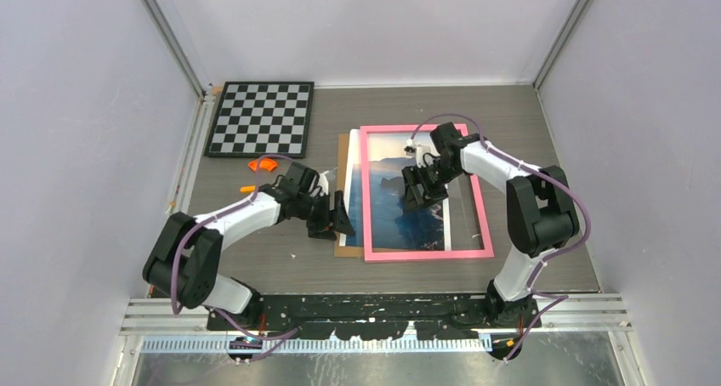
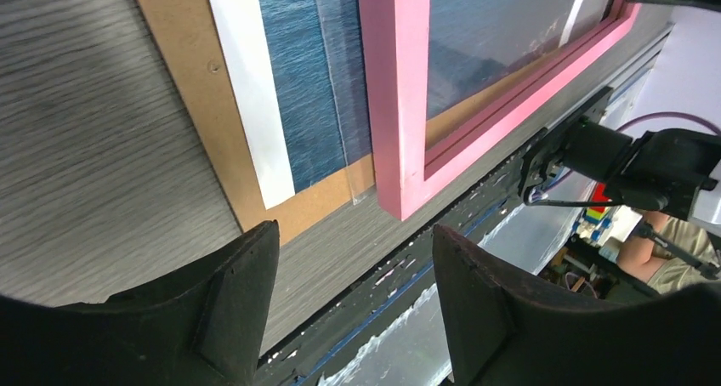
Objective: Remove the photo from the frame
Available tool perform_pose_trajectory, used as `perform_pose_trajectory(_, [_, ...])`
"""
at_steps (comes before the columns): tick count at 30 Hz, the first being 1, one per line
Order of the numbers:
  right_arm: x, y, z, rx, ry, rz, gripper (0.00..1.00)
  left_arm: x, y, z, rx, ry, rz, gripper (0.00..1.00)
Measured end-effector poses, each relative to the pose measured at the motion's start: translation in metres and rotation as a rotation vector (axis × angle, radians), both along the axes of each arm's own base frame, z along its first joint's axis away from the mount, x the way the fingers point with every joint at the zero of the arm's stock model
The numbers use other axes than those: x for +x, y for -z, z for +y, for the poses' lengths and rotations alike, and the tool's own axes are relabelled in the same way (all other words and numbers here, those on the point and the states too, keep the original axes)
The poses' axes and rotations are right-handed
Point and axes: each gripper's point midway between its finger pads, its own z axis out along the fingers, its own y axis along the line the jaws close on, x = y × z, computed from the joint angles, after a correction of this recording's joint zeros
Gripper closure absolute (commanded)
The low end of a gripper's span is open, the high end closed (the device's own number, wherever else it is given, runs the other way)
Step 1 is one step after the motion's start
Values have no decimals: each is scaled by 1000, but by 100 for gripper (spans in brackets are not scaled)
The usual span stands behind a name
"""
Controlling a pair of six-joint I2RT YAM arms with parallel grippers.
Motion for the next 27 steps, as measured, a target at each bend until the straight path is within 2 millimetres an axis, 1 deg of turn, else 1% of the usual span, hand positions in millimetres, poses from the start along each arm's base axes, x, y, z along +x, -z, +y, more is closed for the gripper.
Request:
perform_pose_trajectory(2, [0, 7, -2, -14, 1, 9, 30, -2, 8, -5, 7, 17, 16, 35])
perform_pose_trajectory(5, [0, 18, -4, -36, 3, 20, 32, -2, 19, -5, 27, 18, 44, 35])
perform_pose_trajectory(10, [-5, 36, -10, -76, 8, 54, 35, 2, 29, -3, 60, 7, 57, 36])
perform_pose_trajectory(19, [-3, 40, -12, -117, 18, 94, 41, 10, 33, -14, 59, 26, 82, 38])
perform_pose_trajectory(24, [-2, 43, -11, -147, 22, 139, 45, 11, 34, -15, 63, 26, 101, 39])
perform_pose_trajectory(27, [-1, 44, -10, -163, 16, 153, 46, 11, 34, -18, 50, 30, 108, 39])
